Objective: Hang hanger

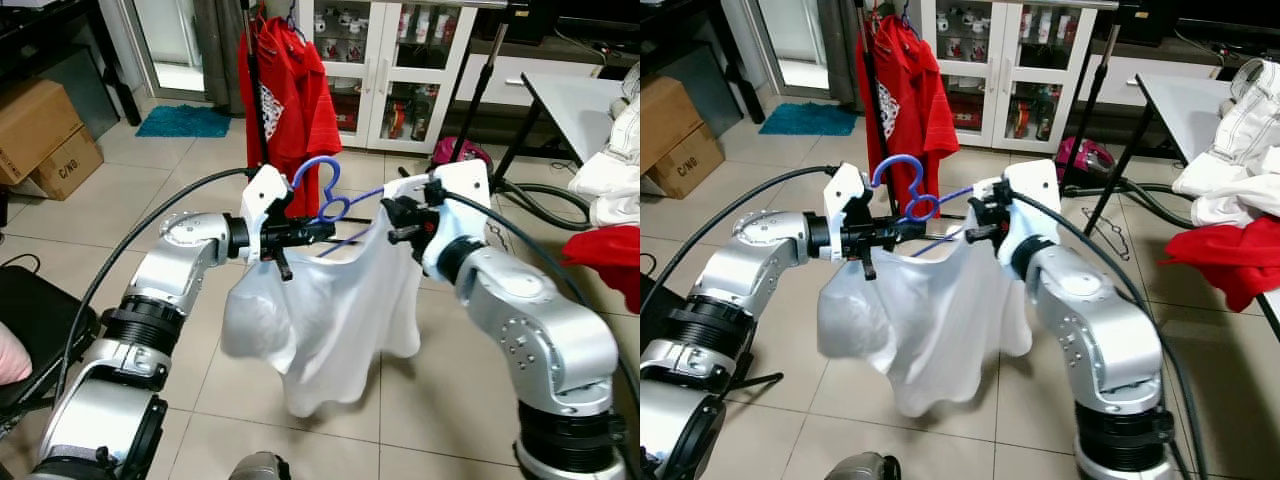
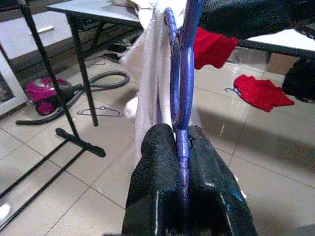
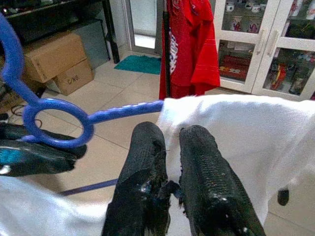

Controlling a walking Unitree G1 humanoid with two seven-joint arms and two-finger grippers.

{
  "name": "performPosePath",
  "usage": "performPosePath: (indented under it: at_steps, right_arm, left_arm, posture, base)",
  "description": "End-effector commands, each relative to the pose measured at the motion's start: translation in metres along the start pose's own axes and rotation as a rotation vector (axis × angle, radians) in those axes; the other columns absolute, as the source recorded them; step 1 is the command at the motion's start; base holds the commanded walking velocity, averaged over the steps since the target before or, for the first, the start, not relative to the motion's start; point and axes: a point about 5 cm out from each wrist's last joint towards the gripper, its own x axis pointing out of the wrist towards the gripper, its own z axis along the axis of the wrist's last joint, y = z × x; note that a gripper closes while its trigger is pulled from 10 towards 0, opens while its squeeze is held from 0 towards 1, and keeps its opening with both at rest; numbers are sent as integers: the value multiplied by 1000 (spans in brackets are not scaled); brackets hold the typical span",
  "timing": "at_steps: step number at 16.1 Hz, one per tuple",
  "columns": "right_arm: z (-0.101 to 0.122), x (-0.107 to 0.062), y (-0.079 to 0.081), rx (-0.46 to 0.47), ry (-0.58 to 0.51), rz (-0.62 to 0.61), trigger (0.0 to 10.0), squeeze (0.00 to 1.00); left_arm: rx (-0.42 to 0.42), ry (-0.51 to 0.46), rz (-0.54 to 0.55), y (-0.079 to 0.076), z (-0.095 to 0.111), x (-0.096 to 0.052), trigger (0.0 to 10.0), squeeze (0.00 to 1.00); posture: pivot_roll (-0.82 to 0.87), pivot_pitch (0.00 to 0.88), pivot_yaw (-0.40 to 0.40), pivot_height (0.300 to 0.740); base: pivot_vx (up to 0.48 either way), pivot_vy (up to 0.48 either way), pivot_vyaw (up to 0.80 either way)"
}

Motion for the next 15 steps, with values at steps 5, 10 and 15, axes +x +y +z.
performPosePath:
  at_steps: [5,10,15]
  right_arm:
    - [31,-44,-25,-205,-105,327,10000,1000]
    - [36,-52,-20,-347,19,550,10000,1000]
    - [13,-42,-1,-303,207,634,10000,1000]
  left_arm:
    - [88,46,-120,4,16,-14,0,0]
    - [146,183,-415,-5,21,-31,0,0]
    - [273,275,-537,-7,34,-26,0,0]
  posture:
    - [38,0,53,740]
    - [45,0,50,740]
    - [49,0,47,740]
  base:
    - [0,0,0]
    - [0,0,0]
    - [0,0,0]
